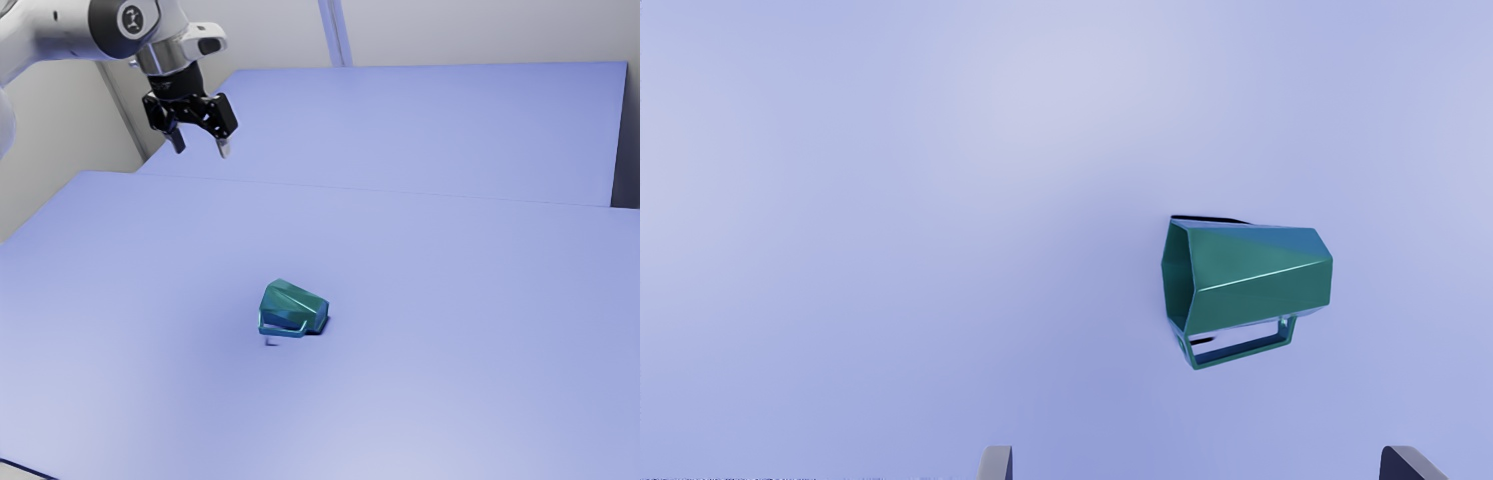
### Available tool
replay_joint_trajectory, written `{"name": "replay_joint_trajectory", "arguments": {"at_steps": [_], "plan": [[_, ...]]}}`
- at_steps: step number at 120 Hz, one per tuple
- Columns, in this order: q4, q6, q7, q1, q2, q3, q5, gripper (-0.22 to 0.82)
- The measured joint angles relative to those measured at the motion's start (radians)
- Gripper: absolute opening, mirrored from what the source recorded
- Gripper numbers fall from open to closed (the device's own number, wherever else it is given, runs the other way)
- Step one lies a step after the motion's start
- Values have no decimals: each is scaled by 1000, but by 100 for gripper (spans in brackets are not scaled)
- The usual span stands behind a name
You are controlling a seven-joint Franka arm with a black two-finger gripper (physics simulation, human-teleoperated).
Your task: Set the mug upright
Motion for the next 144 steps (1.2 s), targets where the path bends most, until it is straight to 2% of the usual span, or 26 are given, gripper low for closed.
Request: {"name": "replay_joint_trajectory", "arguments": {"at_steps": [26, 44, 75, 92, 110, 144], "plan": [[-5, -5, -1, 5, -8, 0, -8, 60], [-56, 3, -1, 67, -8, 0, -94, 60], [-303, 134, 3, 139, -32, -2, -280, 60], [-392, 157, 7, 165, -13, -6, -376, 60], [-461, 214, 90, 166, 19, -8, -482, 60], [-534, 321, 355, 178, 96, -6, -684, 60]]}}
